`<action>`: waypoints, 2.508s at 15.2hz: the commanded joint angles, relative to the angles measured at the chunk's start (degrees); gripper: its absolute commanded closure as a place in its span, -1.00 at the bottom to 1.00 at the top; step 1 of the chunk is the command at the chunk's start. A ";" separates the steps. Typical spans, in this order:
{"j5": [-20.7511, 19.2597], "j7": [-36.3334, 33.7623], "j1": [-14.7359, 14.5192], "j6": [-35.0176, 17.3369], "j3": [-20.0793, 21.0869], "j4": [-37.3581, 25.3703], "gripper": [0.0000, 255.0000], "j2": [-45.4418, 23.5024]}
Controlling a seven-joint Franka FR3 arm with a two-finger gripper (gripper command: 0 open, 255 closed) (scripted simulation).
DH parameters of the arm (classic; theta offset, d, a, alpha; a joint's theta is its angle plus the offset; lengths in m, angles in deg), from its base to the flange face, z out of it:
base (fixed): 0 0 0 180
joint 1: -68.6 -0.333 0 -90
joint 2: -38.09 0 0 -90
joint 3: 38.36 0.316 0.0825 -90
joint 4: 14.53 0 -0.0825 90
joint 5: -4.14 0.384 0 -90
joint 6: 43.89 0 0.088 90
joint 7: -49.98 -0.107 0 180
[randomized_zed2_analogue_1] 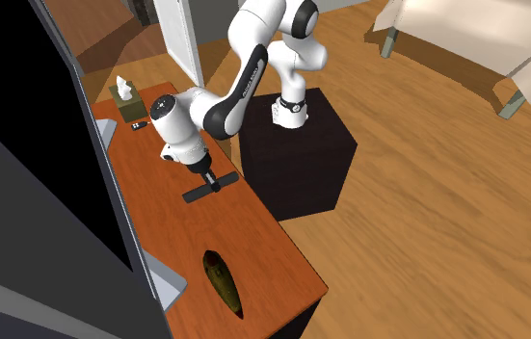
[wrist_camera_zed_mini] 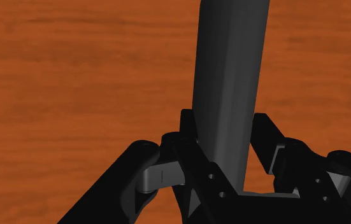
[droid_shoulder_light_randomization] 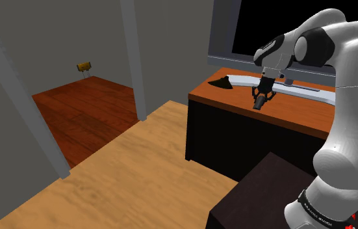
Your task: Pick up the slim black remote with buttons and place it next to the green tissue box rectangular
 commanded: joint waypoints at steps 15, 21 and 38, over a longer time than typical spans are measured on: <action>-0.85 -1.06 -0.42 3.94 -0.28 -1.80 1.00 2.01; -1.71 -1.94 -0.50 7.67 -0.67 -4.05 1.00 3.69; -3.10 -4.08 0.02 19.34 -1.31 -13.64 1.00 6.18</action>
